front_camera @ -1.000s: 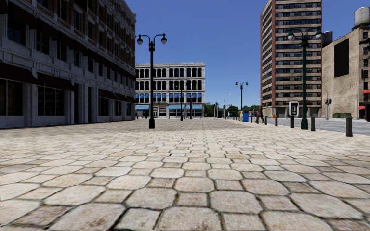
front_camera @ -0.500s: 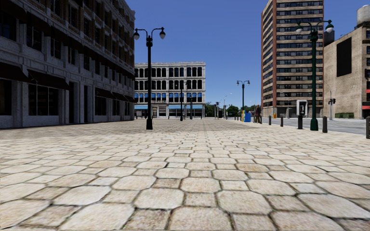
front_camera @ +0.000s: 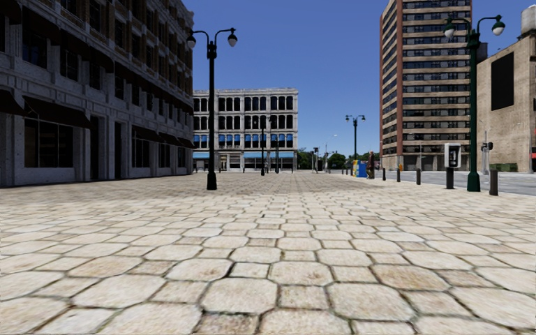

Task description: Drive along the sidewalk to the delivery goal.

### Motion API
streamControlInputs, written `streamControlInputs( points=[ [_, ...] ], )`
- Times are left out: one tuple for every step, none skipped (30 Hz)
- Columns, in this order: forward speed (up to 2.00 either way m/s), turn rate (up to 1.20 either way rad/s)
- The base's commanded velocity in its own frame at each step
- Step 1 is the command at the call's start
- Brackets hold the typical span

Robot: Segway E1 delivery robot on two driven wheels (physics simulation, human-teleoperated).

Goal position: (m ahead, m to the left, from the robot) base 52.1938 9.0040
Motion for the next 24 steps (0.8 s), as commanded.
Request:
streamControlInputs(
  points=[
    [1.92, 0.0],
    [2.0, 0.0],
    [2.0, 0.0],
    [2.0, 0.0],
    [2.0, 0.0],
    [2.0, 0.0],
    [2.0, 0.0],
    [2.0, 0.0],
    [2.0, 0.0],
    [2.0, 0.0],
    [2.0, 0.0],
    [2.0, 0.0],
    [2.0, 0.0],
    [2.0, 0.0],
    [2.0, 0.0],
    [2.0, 0.0],
    [2.0, 0.0],
    [2.0, 0.0],
    [2.0, 0.0],
    [2.0, 0.0],
    [2.0, 0.0],
    [2.0, 0.0],
    [2.0, 0.0],
    [2.0, 0.0]
  ],
)
